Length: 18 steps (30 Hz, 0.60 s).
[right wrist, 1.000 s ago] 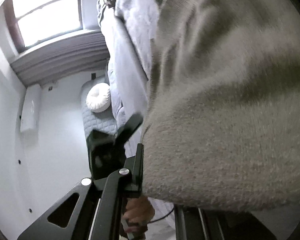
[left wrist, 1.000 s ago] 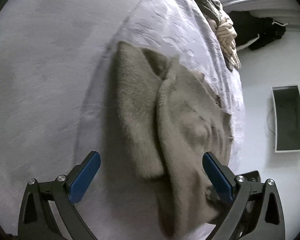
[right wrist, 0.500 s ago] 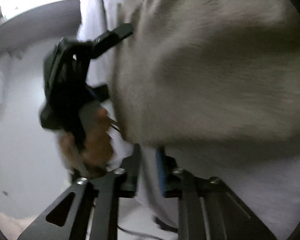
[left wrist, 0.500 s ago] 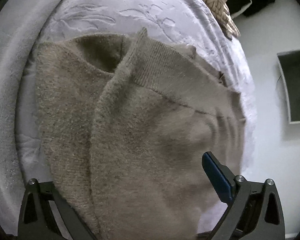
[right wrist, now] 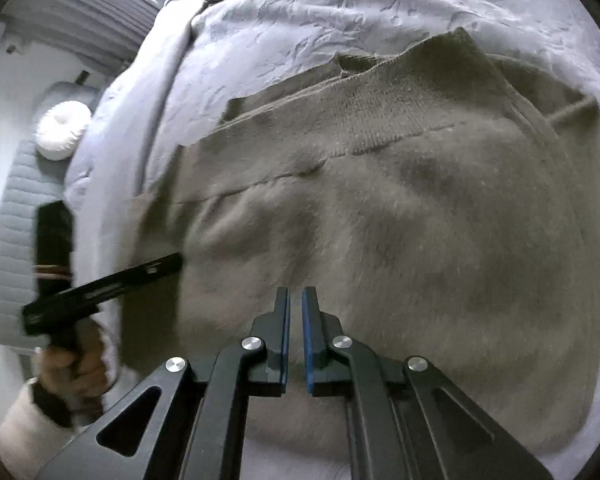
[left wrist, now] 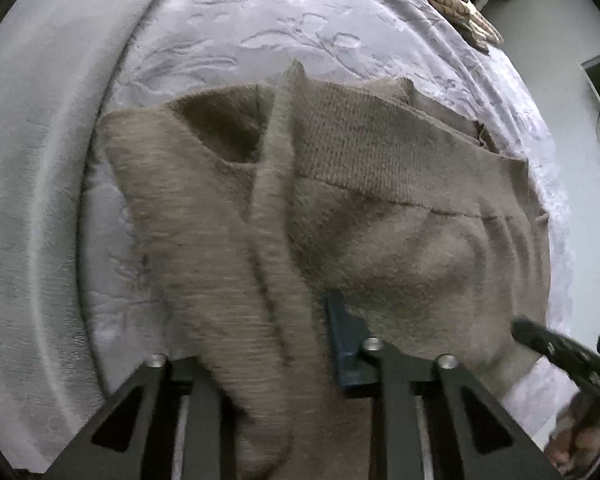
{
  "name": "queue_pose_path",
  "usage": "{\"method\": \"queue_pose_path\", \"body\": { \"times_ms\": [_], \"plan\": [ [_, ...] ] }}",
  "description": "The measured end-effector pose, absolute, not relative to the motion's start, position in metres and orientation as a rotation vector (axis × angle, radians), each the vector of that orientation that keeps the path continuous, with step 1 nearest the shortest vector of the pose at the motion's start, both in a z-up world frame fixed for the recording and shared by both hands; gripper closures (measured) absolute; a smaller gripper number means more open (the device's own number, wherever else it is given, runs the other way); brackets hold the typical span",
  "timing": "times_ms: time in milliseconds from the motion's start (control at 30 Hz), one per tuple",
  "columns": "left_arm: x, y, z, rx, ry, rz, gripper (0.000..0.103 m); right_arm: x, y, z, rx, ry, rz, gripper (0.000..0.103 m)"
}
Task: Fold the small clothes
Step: 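Grasp the folded sweater edge with the left gripper and fold it over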
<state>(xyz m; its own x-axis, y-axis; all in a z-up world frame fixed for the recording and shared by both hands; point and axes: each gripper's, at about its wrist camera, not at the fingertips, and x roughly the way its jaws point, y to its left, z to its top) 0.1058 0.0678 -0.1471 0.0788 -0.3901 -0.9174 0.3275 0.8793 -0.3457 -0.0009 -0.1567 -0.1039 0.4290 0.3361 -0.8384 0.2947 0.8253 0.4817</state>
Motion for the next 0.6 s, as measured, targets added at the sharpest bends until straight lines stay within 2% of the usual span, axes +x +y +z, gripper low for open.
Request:
{"method": "queue_pose_path", "body": {
  "times_ms": [133, 267, 600],
  "plan": [
    [0.105, 0.074, -0.138, -0.108, 1.37, -0.545, 0.087, 0.006, -0.15, -0.132, 0.593, 1.213, 0.024, 0.097],
    [0.098, 0.07, -0.109, -0.173, 1.308, -0.612, 0.087, 0.003, -0.154, -0.131, 0.605, 1.196, 0.035, 0.097],
    [0.076, -0.022, -0.021, -0.086, 1.165, -0.786, 0.087, -0.05, -0.216, -0.128, 0.87, 1.08, 0.115, 0.096]
  ]
}}
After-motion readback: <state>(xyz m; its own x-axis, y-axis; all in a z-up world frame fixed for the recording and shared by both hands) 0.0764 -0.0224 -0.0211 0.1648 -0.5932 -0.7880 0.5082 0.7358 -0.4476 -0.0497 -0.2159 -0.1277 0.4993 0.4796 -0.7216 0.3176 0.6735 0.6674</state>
